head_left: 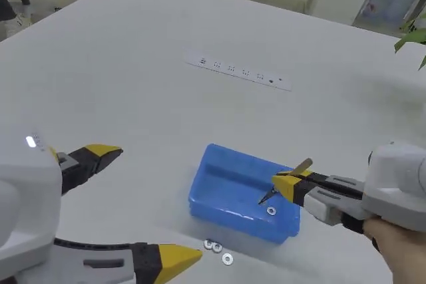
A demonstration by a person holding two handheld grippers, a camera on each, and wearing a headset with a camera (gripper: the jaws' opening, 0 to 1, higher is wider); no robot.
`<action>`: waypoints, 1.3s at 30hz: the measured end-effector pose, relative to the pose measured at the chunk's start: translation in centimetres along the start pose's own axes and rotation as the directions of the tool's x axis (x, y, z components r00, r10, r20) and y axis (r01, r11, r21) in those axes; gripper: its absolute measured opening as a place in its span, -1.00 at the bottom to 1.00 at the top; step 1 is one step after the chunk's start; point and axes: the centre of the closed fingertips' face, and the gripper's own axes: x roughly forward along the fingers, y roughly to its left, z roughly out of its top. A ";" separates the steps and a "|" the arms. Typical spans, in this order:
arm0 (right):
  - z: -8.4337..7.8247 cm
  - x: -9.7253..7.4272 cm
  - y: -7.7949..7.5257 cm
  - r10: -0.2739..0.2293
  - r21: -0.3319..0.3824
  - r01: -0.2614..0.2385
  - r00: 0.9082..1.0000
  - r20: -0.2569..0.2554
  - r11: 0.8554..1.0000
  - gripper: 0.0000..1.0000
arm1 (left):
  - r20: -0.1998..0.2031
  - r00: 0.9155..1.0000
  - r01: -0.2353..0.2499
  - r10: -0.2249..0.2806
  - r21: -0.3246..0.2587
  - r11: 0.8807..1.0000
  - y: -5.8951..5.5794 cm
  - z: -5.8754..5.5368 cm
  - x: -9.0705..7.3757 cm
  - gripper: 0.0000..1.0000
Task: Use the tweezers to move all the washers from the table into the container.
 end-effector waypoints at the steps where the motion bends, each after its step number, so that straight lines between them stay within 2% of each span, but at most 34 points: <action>1: -0.2 0.2 -0.1 0.001 -0.005 -0.001 1.000 -0.008 1.000 -0.96 | 0.000 1.000 -0.001 0.001 0.000 1.000 0.0 0.0 0.0 0.92; 4: -0.9 0.9 -0.9 0.000 -0.009 0.000 0.999 -0.034 1.000 -0.96 | -0.004 1.000 -0.003 0.003 0.001 1.000 0.2 -0.1 -0.1 0.92; 8: -1.2 1.5 -0.9 0.007 -0.011 -0.007 0.999 -0.049 1.000 -0.96 | -0.004 1.000 -0.004 0.004 0.001 1.000 0.2 -0.1 -0.1 0.91; 12: -2.0 1.9 -1.2 -0.006 -0.091 -0.003 0.996 -0.089 0.996 -0.96 | -0.008 1.000 -0.003 0.003 0.004 1.000 0.2 -0.1 0.0 0.91; 13: -2.2 2.0 -1.0 0.000 -0.089 -0.009 0.996 -0.093 0.996 -0.96 | -0.007 1.000 -0.003 0.003 0.005 1.000 0.2 0.0 0.0 0.91; 23: -1.0 1.2 -0.6 0.008 -0.045 -0.009 1.000 -0.019 0.999 -0.95 | -0.013 1.000 0.005 -0.005 0.012 1.000 -0.1 0.1 0.2 0.91; 30: 0.9 -0.4 1.9 0.069 -0.016 -0.068 0.995 0.070 0.998 -0.95 | -0.013 1.000 0.013 -0.012 0.014 1.000 -0.2 0.2 0.3 0.91; 34: 1.8 -1.4 3.8 0.122 -0.029 -0.119 0.987 0.106 0.992 -0.95 | -0.017 1.000 0.019 -0.019 0.017 1.000 -0.4 0.2 0.4 0.91; 37: 1.9 -1.6 5.4 0.170 -0.028 -0.167 0.979 0.112 0.985 -0.95 | -0.018 1.000 0.025 -0.025 0.020 0.999 -0.6 0.3 0.5 0.91; 39: 1.4 -1.6 6.5 0.205 -0.048 -0.202 0.975 0.090 0.978 -0.95 | -0.019 0.999 0.030 -0.030 0.021 0.999 -0.8 0.3 0.6 0.91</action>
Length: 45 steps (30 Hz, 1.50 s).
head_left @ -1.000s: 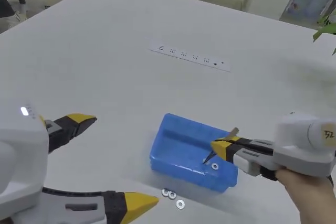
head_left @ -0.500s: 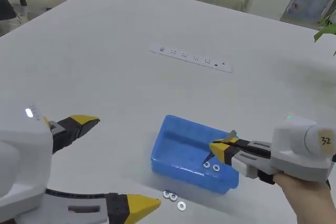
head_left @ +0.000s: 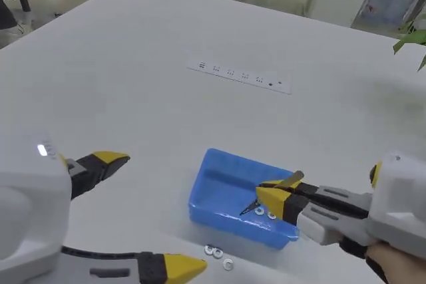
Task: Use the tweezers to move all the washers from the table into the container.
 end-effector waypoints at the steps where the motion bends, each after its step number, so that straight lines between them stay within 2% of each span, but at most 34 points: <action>1: -0.6 0.2 0.5 0.016 -0.009 -0.016 1.000 -0.025 1.000 -0.95 | 0.001 1.000 0.003 -0.003 0.002 1.000 -0.1 0.1 0.0 0.91; 3: -1.8 0.6 1.2 0.041 -0.023 -0.043 0.997 -0.071 0.999 -0.95 | 0.002 1.000 0.004 -0.004 0.002 1.000 -0.1 0.1 0.0 0.91; 11: -5.0 1.6 1.8 0.070 0.017 -0.068 0.986 -0.150 0.998 -0.95 | -0.004 1.000 0.002 -0.002 0.001 1.000 0.0 -0.1 -0.2 0.91; 14: -6.0 1.8 1.9 0.069 0.006 -0.069 0.980 -0.186 0.998 -0.95 | -0.008 1.000 -0.003 0.003 -0.001 1.000 0.1 -0.2 -0.3 0.91; 21: -6.8 2.0 1.7 0.052 -0.038 -0.061 0.975 -0.215 0.997 -0.95 | -0.008 1.000 0.000 0.000 -0.003 1.000 0.3 -0.4 -0.3 0.91; 24: -6.8 2.0 1.8 0.059 -0.044 -0.070 0.975 -0.216 0.997 -0.95 | -0.011 1.000 0.002 -0.002 -0.002 1.000 0.2 -0.4 -0.2 0.91; 26: -6.7 2.1 2.1 0.064 -0.073 -0.082 0.972 -0.225 0.994 -0.95 | -0.011 1.000 0.003 -0.003 -0.001 1.000 0.1 -0.4 -0.2 0.90; 30: -7.1 2.1 3.1 0.082 -0.162 -0.126 0.963 -0.257 0.979 -0.95 | -0.007 1.000 0.002 -0.002 -0.003 1.000 0.0 -0.3 -0.2 0.90; 34: -7.5 1.8 3.6 0.046 -0.298 -0.136 0.955 -0.292 0.945 -0.96 | 0.008 1.000 -0.010 0.010 -0.001 1.000 -0.2 0.1 -0.4 0.89; 37: -7.6 1.5 3.6 0.012 -0.293 -0.100 0.958 -0.287 0.951 -0.96 | 0.019 1.000 -0.013 0.012 0.001 1.000 -0.6 0.4 -0.6 0.89; 40: -6.5 0.6 3.6 -0.004 -0.284 -0.065 0.972 -0.233 0.957 -0.96 | 0.012 0.999 -0.038 0.038 0.021 0.999 -0.8 0.7 -1.2 0.89; 45: -4.3 -1.2 3.3 -0.011 -0.277 -0.037 0.985 -0.169 0.960 -0.96 | 0.058 0.993 -0.104 0.105 -0.018 0.994 -1.1 1.6 -2.6 0.89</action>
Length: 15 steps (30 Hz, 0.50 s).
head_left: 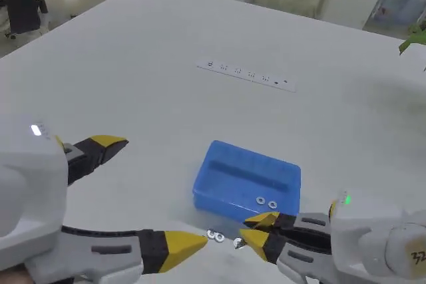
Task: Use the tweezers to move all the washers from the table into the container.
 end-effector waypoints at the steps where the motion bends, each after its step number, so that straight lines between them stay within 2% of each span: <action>1: 0.3 -0.5 -0.2 -0.007 0.008 0.007 1.000 0.012 1.000 -0.96 | 0.007 1.000 -0.014 0.014 -0.009 1.000 -0.2 0.1 -0.2 0.88; 4: 1.7 -2.4 -0.9 -0.045 0.079 0.039 0.996 0.080 0.996 -0.96 | 0.015 0.999 -0.036 0.036 -0.011 0.999 -1.0 0.2 -0.4 0.88; 7: 2.0 -4.2 -1.4 -0.065 0.143 0.047 0.990 0.123 0.989 -0.96 | 0.024 0.998 -0.061 0.061 -0.008 0.998 -2.2 0.4 -0.5 0.88; 11: 1.1 -6.0 -2.0 -0.092 0.193 0.064 0.986 0.141 0.979 -0.96 | 0.025 0.995 -0.098 0.098 -0.011 0.995 -4.1 0.6 -0.7 0.88; 15: -0.4 -6.9 -2.5 -0.131 0.271 0.087 0.980 0.149 0.959 -0.96 | 0.024 0.994 -0.110 0.110 -0.005 0.994 -5.7 1.0 -1.4 0.88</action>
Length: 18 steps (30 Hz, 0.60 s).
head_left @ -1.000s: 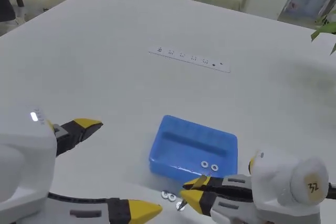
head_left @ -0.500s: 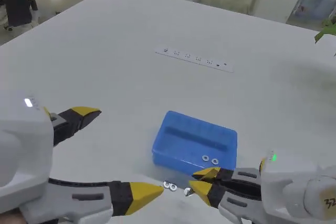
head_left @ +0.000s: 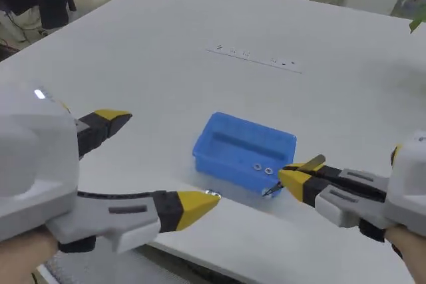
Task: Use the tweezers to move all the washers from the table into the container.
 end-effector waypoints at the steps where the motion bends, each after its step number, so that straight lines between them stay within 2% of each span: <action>1: -0.3 -0.2 -0.1 -0.006 0.014 0.006 1.000 0.001 1.000 -0.96 | 0.000 1.000 0.001 -0.001 0.003 1.000 -0.1 0.0 -0.1 0.87; 5: -1.0 -1.2 -0.3 -0.066 0.046 0.065 0.998 0.013 0.997 -0.96 | -0.016 0.999 0.028 -0.028 0.003 1.000 0.4 -0.5 0.0 0.87; 8: -1.2 -2.2 -0.3 -0.133 0.089 0.130 0.991 0.033 0.988 -0.96 | -0.028 0.997 0.075 -0.075 0.016 0.997 0.7 -0.8 0.4 0.87; 10: -1.6 -2.5 -0.3 -0.171 0.110 0.167 0.985 0.028 0.980 -0.96 | -0.033 0.992 0.122 -0.121 0.048 0.991 1.1 -0.8 0.8 0.87; 12: -2.1 -2.7 -0.5 -0.232 0.138 0.228 0.972 0.020 0.964 -0.96 | -0.029 0.988 0.156 -0.154 0.062 0.986 1.4 -0.7 1.0 0.87; 14: -2.4 -2.8 -0.7 -0.299 0.182 0.293 0.954 0.007 0.939 -0.96 | -0.031 0.980 0.196 -0.194 0.070 0.978 2.0 -0.7 1.0 0.87; 15: -2.3 -2.9 -0.7 -0.343 0.213 0.333 0.939 0.011 0.919 -0.96 | -0.032 0.975 0.222 -0.220 0.074 0.972 2.4 -0.6 0.9 0.86; 17: -1.7 -2.5 -0.5 -0.396 0.233 0.380 0.918 0.024 0.895 -0.96 | -0.021 0.965 0.262 -0.262 0.093 0.960 2.8 -0.5 0.6 0.86; 18: -1.6 -2.2 -0.4 -0.416 0.234 0.400 0.909 0.022 0.886 -0.96 | -0.031 0.955 0.295 -0.293 0.098 0.950 3.3 -0.8 0.4 0.86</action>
